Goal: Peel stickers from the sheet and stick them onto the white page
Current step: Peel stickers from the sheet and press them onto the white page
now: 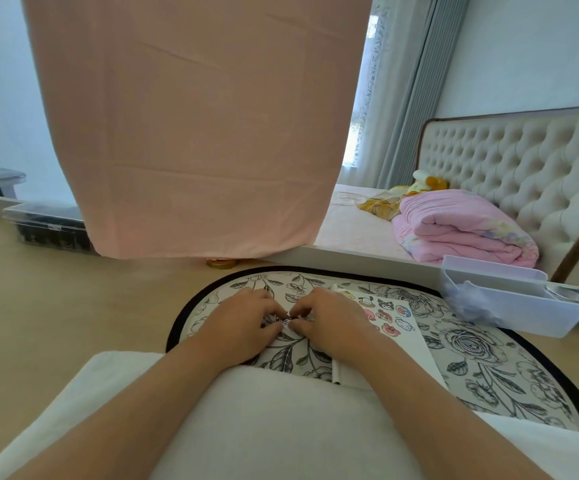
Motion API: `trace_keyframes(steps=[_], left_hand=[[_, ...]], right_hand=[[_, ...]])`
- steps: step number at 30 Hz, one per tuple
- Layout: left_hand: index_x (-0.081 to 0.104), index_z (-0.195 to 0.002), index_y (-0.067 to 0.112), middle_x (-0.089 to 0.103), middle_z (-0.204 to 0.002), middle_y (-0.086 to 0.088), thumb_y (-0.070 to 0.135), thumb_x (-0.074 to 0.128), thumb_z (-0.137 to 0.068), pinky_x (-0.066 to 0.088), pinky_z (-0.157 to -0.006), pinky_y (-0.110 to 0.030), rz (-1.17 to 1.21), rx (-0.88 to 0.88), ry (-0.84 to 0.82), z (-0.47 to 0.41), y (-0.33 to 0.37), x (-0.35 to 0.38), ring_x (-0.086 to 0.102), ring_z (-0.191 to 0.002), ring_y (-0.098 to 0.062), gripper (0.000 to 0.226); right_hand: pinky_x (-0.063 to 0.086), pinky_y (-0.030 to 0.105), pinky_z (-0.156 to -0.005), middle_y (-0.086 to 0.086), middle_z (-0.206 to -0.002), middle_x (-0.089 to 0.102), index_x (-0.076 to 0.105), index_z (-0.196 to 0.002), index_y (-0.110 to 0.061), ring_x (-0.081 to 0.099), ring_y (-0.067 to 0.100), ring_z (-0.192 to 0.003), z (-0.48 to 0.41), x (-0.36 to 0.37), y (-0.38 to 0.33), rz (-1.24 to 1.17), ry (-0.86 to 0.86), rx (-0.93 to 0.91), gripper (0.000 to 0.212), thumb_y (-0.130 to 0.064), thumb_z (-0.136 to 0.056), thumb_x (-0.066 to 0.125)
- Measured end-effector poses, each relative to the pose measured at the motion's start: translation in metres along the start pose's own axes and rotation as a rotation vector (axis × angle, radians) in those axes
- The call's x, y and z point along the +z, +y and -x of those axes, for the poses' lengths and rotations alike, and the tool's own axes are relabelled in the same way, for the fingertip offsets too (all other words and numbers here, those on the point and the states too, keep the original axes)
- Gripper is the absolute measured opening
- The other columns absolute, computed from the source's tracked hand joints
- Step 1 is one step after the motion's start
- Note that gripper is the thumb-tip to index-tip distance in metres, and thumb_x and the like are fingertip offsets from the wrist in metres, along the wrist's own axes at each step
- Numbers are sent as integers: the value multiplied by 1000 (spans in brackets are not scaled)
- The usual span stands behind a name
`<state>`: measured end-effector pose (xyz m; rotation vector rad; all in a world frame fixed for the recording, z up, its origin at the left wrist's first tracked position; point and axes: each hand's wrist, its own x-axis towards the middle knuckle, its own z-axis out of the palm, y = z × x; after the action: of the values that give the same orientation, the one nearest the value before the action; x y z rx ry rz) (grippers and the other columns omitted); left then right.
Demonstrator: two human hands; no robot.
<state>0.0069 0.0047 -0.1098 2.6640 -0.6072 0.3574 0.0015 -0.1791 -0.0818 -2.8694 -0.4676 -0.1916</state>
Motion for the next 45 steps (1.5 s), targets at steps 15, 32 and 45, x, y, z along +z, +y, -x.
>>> trace_keyframes(steps=[15,32,45], left_hand=[[71,-95,38,65,-82,21,41,61,-94,40,-64,-21,101,-56,101,2,11,-6,52,-73,5,10],[74,-92,32,72,-81,15,32,62,-96,44,-64,-12,537,-183,87,6,25,-16,63,-75,-1,13],[71,-93,20,69,-70,5,10,79,-82,45,-52,-15,920,-346,113,11,53,-22,61,-61,-6,17]], right_hand=[[52,27,-70,-13,-85,73,76,-96,-33,64,6,-77,10,1,1,114,307,-192,21,-37,-96,56],[46,23,-60,-17,-88,70,80,-87,-34,63,3,-77,14,-4,8,-122,485,-226,4,-34,-83,79],[49,16,-63,-18,-89,72,75,-103,-33,61,1,-63,27,-25,15,-606,237,-54,17,-27,-87,74]])
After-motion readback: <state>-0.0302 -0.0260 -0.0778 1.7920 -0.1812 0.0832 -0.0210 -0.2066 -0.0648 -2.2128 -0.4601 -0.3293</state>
